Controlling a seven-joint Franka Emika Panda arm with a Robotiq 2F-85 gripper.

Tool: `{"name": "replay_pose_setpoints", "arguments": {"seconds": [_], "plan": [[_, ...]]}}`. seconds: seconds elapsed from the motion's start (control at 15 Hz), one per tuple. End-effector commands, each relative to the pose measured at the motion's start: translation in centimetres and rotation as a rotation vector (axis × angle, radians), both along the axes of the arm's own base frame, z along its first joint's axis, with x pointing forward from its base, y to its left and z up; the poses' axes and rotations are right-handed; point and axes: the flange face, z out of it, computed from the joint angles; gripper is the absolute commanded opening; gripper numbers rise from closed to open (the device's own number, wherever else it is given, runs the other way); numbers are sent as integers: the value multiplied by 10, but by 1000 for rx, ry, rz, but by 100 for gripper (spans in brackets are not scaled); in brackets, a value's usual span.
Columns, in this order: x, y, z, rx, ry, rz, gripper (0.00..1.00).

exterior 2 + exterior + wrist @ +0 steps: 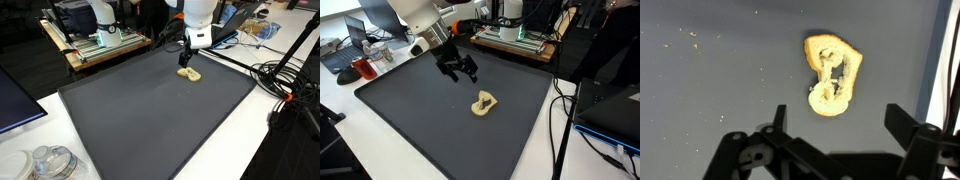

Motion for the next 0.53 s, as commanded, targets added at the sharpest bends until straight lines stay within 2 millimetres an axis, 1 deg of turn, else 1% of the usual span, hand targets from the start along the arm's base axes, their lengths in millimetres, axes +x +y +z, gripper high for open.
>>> {"name": "replay_pose_setpoints", "arguments": {"seconds": [0.0,0.47], "plan": [[-8,-15,-10,93,-9,-6,100],[-18,-42,-38,231,-4,-6,100]]}}
